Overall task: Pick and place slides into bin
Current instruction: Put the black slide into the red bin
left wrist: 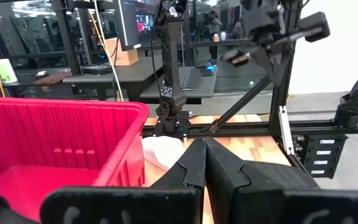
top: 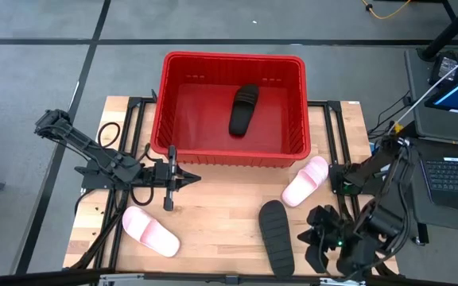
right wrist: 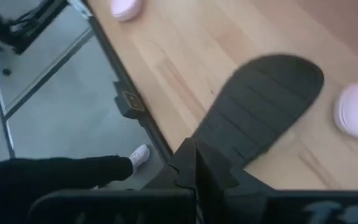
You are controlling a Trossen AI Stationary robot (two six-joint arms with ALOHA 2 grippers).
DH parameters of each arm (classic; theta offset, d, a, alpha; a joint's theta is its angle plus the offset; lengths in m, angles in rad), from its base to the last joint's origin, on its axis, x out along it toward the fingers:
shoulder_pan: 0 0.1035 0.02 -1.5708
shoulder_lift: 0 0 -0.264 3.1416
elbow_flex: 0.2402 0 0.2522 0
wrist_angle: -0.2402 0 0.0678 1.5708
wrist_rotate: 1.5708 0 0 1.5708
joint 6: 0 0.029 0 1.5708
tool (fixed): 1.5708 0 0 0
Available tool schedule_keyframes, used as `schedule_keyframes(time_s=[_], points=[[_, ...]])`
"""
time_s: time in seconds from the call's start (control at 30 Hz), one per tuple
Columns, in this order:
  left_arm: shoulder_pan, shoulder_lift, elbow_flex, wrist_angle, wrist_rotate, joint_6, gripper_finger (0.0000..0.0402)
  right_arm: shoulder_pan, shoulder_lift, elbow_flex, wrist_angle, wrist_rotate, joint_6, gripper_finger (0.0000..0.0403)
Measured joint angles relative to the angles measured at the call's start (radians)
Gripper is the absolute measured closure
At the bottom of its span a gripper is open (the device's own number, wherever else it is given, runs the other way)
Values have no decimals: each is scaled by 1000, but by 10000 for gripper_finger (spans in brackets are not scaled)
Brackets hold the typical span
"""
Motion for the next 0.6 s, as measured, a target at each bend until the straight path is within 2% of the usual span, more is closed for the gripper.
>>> schedule_keyframes(time_s=[0.37, 0.6], points=[[0, 0, 0, 2, 9, 1, 399, 102, 110, 0, -71, 11, 304, 399], [0, 0, 0, 19, 55, 0, 399, 170, 153, -1, -92, 89, 462, 399]])
